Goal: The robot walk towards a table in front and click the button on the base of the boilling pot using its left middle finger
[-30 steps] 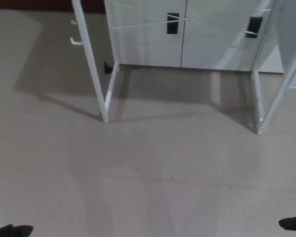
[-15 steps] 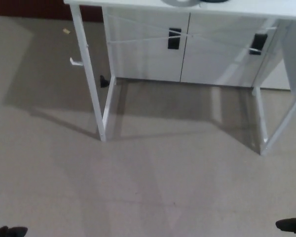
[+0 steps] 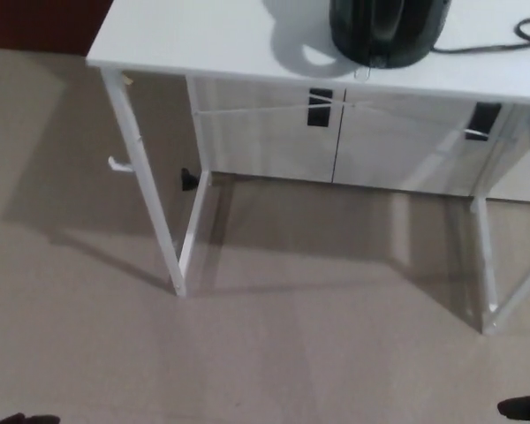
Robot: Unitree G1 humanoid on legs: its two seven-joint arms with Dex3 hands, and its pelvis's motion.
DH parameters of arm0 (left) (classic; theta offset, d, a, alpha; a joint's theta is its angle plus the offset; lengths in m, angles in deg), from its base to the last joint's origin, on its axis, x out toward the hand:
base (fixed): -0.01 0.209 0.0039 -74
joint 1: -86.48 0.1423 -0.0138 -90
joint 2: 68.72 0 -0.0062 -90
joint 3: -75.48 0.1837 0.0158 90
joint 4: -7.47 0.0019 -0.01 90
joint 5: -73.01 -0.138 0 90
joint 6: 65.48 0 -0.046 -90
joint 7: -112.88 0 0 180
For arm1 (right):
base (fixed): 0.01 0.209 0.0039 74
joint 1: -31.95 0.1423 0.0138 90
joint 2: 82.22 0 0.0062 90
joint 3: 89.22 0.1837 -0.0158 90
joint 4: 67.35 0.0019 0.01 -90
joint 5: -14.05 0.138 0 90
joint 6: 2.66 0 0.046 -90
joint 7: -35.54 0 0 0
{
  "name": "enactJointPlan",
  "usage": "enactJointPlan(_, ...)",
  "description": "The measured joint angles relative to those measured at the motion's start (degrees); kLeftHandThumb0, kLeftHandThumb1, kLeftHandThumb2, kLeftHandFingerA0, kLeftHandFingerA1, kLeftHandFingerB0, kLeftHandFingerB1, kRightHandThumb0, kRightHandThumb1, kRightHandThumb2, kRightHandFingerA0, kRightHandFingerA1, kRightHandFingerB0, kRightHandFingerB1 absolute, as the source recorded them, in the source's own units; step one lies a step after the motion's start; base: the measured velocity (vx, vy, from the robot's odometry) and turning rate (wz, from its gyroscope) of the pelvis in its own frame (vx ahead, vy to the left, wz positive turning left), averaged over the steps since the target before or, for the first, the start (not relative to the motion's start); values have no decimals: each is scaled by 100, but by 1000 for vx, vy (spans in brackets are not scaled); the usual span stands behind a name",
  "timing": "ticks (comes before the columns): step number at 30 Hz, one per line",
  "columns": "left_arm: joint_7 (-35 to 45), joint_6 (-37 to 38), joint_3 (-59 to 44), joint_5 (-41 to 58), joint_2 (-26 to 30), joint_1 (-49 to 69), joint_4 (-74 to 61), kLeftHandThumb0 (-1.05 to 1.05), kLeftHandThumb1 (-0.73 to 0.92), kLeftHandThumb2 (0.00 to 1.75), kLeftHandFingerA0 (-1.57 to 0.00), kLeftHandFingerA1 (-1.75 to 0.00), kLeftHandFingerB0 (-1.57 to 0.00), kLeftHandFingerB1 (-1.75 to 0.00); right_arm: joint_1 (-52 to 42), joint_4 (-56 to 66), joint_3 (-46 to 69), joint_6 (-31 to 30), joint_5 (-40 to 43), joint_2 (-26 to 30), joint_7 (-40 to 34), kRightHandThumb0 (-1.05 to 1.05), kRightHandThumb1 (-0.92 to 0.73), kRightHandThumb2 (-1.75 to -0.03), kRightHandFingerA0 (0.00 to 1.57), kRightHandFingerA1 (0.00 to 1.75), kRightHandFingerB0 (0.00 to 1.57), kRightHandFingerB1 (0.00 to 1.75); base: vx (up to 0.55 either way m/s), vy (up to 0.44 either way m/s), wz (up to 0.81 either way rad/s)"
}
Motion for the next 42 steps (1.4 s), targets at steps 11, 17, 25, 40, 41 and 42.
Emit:
enactJointPlan(11,-70,100,11,-11,44,2,206,-23,63,59,-47,-42,-35,-34,14,-52,-77,-6,-12,-33,28,-26,-38,-51,93,58,74,55,275,154,-15)
enactJointPlan(17,-90,144,18,-5,78,96,224,-20,63,58,-45,-42,-35,-34,1,-107,-84,17,-19,-40,36,-25,-38,-51,94,58,75,55,169,33,7)
enactJointPlan(25,-99,144,19,4,50,124,270,-21,63,58,-46,-42,-35,-34,87,-159,-111,9,-41,-55,44,-23,-40,-52,91,57,72,53,129,-200,3)
enactJointPlan(40,-97,338,50,17,-58,213,465,-20,63,58,-46,-41,-34,-34,168,-302,-165,-25,-63,18,59,-21,-40,-51,92,58,73,54,47,-33,4)
enactJointPlan(41,-97,346,37,19,-53,226,476,-19,63,58,-45,-41,-34,-34,173,-300,-174,-26,-64,9,66,-20,-39,-51,93,58,74,55,79,87,14)
enactJointPlan(42,-97,358,17,22,-46,253,501,-18,63,58,-45,-41,-34,-34,162,-304,-189,-29,-67,-5,77,-21,-39,-51,93,58,75,54,0,0,0)
